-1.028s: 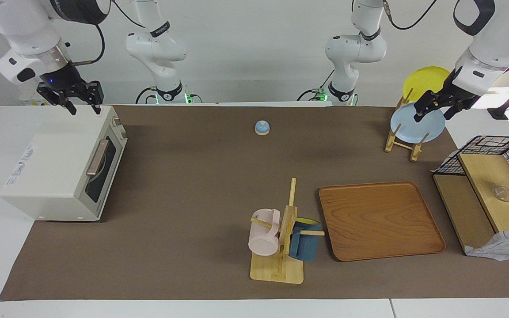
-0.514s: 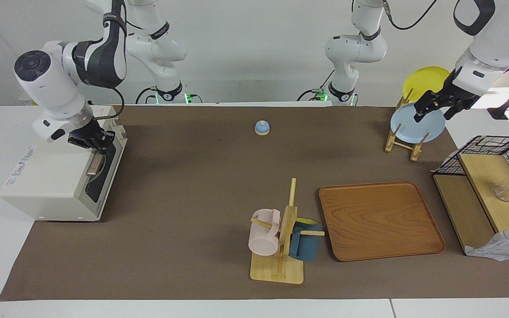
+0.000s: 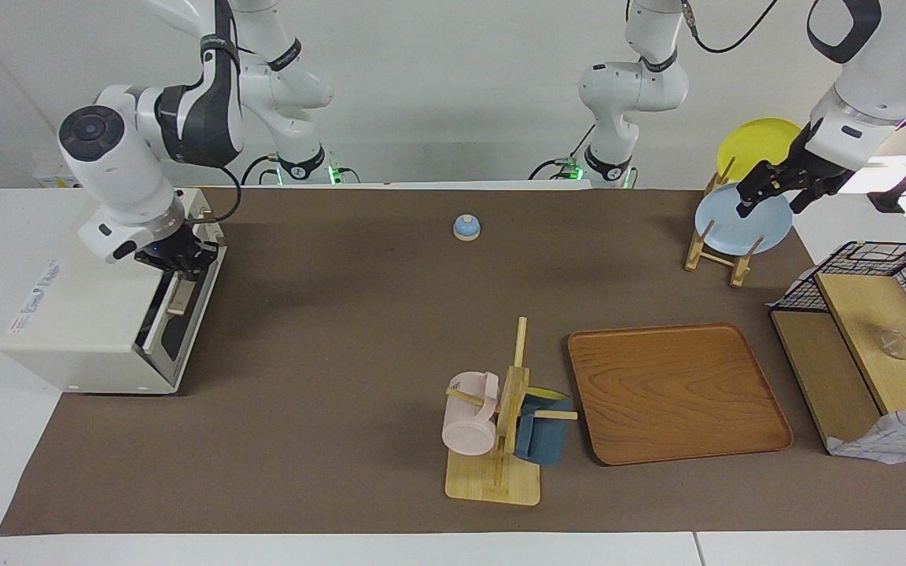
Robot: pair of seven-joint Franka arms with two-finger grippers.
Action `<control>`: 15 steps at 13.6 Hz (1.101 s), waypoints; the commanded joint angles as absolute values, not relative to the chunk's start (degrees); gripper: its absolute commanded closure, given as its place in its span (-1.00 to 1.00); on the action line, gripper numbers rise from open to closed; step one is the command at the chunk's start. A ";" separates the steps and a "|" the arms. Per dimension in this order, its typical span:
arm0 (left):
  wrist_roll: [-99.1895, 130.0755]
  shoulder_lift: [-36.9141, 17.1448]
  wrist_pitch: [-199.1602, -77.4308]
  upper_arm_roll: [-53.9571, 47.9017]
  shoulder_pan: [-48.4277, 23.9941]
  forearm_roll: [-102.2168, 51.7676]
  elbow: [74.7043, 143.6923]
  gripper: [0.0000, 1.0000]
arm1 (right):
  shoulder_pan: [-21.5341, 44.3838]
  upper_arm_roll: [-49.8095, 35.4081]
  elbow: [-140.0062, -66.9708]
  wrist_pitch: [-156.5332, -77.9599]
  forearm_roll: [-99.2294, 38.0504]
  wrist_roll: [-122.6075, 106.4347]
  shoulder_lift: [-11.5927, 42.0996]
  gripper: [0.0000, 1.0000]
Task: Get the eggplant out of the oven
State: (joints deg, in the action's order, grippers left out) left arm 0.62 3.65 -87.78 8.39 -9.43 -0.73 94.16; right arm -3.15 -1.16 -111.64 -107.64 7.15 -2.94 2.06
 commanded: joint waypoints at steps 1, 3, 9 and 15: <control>1.23 4.83 -87.80 8.35 -9.40 -0.62 95.27 -1.00 | -0.28 -1.32 -111.45 -117.40 7.65 1.66 9.65 1.00; 1.23 4.83 -87.80 8.35 -9.40 -0.62 95.27 -1.00 | 0.44 -1.49 -111.36 -122.06 7.65 3.94 13.51 1.00; 1.23 4.83 -87.80 8.35 -9.40 -0.62 95.27 -1.00 | 9.65 -1.41 -108.48 -124.29 3.53 17.21 16.35 0.71; 1.23 4.83 -87.80 8.35 -9.40 -0.62 95.27 -1.00 | 0.55 -1.05 -107.13 -109.87 3.87 13.37 9.76 -0.14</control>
